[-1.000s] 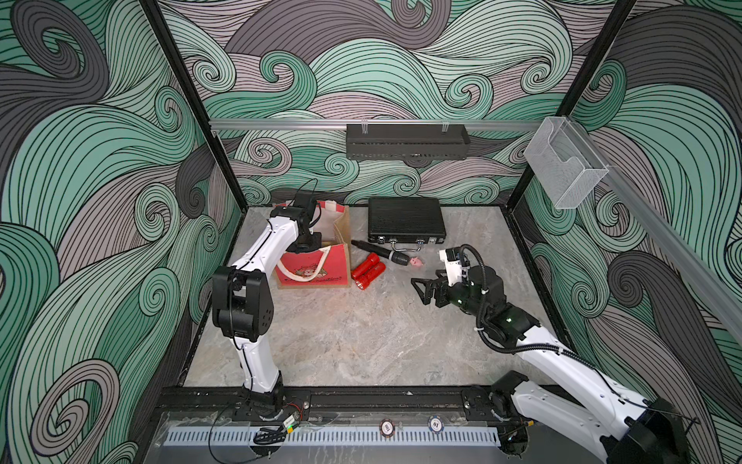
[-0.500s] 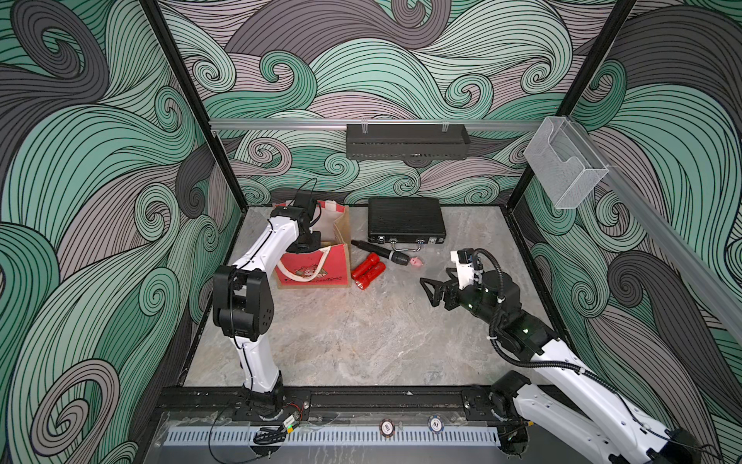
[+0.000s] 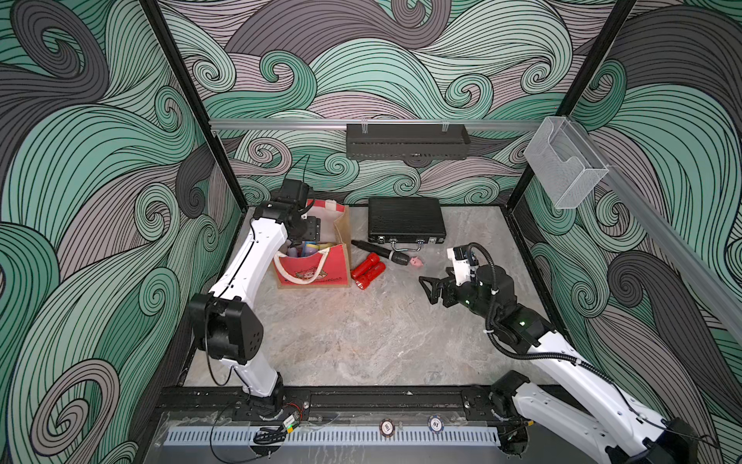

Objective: Put the flashlights into the tote bags
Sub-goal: Place the flashlight in the canvas bag, then pick up the flashlight from the center of the board.

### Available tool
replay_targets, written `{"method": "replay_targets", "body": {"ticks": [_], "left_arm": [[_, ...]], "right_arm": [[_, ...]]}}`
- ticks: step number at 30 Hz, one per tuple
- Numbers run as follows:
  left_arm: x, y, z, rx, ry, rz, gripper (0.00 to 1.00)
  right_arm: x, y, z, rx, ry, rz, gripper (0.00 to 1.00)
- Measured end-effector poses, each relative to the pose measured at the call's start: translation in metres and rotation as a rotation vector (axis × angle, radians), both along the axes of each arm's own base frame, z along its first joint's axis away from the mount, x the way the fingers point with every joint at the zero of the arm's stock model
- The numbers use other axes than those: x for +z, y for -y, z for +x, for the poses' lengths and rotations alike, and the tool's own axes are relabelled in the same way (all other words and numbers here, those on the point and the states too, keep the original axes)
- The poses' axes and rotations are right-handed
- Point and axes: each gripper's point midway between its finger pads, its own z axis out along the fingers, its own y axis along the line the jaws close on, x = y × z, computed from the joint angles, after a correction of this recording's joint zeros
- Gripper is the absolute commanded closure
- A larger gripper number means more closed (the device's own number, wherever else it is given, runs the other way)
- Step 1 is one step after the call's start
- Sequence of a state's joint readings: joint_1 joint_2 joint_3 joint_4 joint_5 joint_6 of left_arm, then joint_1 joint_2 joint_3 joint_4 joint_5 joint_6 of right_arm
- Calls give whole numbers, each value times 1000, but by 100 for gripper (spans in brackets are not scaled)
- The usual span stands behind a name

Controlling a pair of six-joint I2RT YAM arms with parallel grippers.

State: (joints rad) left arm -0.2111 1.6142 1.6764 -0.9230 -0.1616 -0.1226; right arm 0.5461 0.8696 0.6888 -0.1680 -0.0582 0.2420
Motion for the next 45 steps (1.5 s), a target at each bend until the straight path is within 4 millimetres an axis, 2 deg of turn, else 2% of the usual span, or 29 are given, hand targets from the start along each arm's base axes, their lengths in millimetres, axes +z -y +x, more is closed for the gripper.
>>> {"method": "replay_targets", "body": {"ticks": [3,6,10,14,17,20,24,27,36,45], "left_arm": [[33,12,-12,-49,89,-10,14],[57,30,-19,-114,144,-31,13],[69,69,-27,-241,163,-80,13],[65,124,-45,-412,126,-172,13],[52,162,-54,-517,81,-233,13],[25,189,-61,-578,8,-255,14],[-14,214,-64,-612,-97,-260,15],[-34,225,-66,-622,-153,-256,16],[-80,241,-70,-610,-262,-216,21],[-146,227,-67,-526,-414,-56,17]], "right_arm": [[-3,3,6,-35,-24,-10,0],[-10,6,10,-74,-54,-12,0],[-18,11,13,-114,-92,-3,0],[-25,17,15,-149,-116,10,0],[-33,24,17,-180,-142,15,0],[-46,31,17,-209,-174,16,0],[-60,40,16,-245,-211,16,0],[-64,49,16,-278,-228,26,0],[-85,76,10,-379,-281,69,0],[-88,76,9,-379,-305,94,1]]}}
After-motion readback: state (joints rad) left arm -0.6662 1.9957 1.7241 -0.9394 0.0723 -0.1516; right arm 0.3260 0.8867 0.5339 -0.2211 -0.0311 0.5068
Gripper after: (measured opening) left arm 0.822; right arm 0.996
